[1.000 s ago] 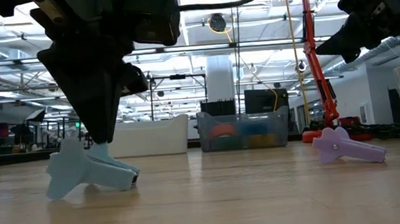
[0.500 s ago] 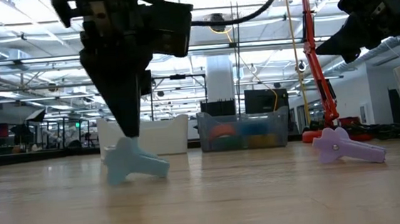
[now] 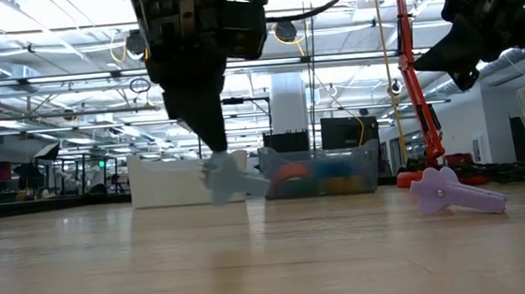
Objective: Pick and place Stapler, Stapler remover, tape
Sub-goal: Put the light blue staple remover into the gray bin
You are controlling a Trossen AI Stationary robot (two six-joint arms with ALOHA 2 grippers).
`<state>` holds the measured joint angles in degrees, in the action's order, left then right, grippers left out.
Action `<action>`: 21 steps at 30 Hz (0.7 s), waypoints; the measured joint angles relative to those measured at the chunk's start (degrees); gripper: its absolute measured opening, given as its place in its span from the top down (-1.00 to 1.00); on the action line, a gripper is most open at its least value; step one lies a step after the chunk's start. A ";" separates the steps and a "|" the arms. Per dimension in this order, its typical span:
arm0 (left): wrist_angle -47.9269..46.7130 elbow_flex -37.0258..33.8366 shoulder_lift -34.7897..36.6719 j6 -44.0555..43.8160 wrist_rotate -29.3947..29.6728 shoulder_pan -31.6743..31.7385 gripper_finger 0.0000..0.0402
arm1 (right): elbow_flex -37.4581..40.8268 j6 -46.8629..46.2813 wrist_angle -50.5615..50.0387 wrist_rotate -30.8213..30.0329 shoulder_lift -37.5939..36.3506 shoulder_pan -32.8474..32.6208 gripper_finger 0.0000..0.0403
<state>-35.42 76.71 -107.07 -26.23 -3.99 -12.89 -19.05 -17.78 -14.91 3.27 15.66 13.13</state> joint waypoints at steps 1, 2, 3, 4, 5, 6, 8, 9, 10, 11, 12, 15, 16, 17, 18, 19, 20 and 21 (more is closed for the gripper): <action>0.16 0.00 0.00 0.05 0.01 0.28 1.00 | 0.00 -0.74 -0.02 0.12 0.00 0.00 0.98; 1.07 0.00 0.00 0.04 0.01 0.62 1.00 | 0.00 -1.99 -0.01 0.74 0.00 0.00 0.98; 2.34 0.00 0.00 -0.05 -0.01 0.92 1.00 | 0.00 -3.37 0.01 1.96 0.00 0.00 0.98; 3.70 0.00 0.00 -0.07 -0.07 1.35 1.00 | 0.00 -4.32 0.04 3.47 0.01 0.00 0.98; 5.35 0.00 0.04 -0.07 -0.11 1.84 1.00 | 0.00 -4.94 0.02 5.27 0.07 0.00 0.98; 7.20 0.00 0.44 -0.07 -0.09 2.26 1.00 | 0.00 -5.52 0.04 7.34 0.13 0.00 0.98; 11.24 0.00 0.94 -0.09 -0.04 3.25 1.00 | 0.00 -5.75 -0.01 11.04 0.13 0.00 0.98; 13.24 0.00 1.33 -0.15 -0.06 3.73 1.00 | 0.00 -5.72 0.04 12.44 0.13 0.00 0.98; 14.39 0.00 1.88 -0.15 -0.03 4.15 1.00 | 0.00 -5.93 0.01 13.59 0.14 -0.02 0.98; 15.24 -0.01 2.21 0.02 -0.02 4.66 1.00 | 0.00 -6.75 -0.01 14.42 0.16 -0.01 0.98; 17.25 -0.02 2.39 0.06 0.02 5.19 1.00 | 0.00 -7.60 -0.03 14.97 0.17 0.00 0.98; 20.77 -0.05 4.05 -0.16 0.64 6.42 1.00 | 0.00 -9.72 -0.06 15.74 0.24 -0.09 0.98; 23.34 -0.05 4.29 -0.25 1.10 6.77 1.00 | 0.00 -10.11 0.07 16.45 0.28 -0.09 0.97; 25.99 0.15 4.31 -0.26 1.56 7.04 1.00 | 0.00 -10.56 0.07 16.58 0.28 -0.09 0.96; 27.11 0.16 4.73 -0.36 1.84 7.28 1.00 | 0.00 -11.65 0.10 16.76 0.31 -0.15 0.93; 27.20 0.01 5.21 -0.51 2.07 7.43 1.00 | 0.00 -12.87 0.54 16.89 0.48 -0.11 0.90; 28.09 0.01 5.43 -0.52 2.53 7.55 1.00 | -0.02 -14.07 0.77 17.00 0.61 -0.09 0.87; 29.63 0.54 5.46 -0.48 3.25 7.64 1.00 | -0.01 -15.09 0.59 17.50 0.65 -0.09 0.82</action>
<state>-5.79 77.25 -101.60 -26.71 -0.74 -5.25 -19.05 -32.87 -14.32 20.76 16.31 13.04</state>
